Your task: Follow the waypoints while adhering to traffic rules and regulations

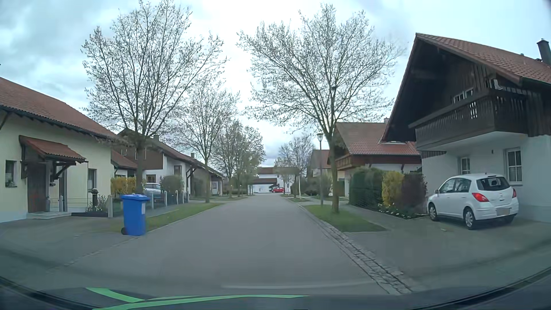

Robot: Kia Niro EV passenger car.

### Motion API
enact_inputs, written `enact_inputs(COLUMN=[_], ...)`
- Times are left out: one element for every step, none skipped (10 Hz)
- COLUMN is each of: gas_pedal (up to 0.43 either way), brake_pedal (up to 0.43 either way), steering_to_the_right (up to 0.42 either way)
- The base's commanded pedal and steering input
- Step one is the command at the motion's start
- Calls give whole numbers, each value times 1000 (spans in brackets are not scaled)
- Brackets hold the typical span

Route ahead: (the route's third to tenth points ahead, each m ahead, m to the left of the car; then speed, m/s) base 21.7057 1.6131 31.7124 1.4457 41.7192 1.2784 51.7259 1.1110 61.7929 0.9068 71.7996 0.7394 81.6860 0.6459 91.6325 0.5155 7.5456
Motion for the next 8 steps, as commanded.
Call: enact_inputs(gas_pedal=[110,110,110,110,110,110,110,110], brake_pedal=[0,0,0,0,0,0,0,0], steering_to_the_right=[-2,-2,-2,-2,-3,-5,-5,-5])
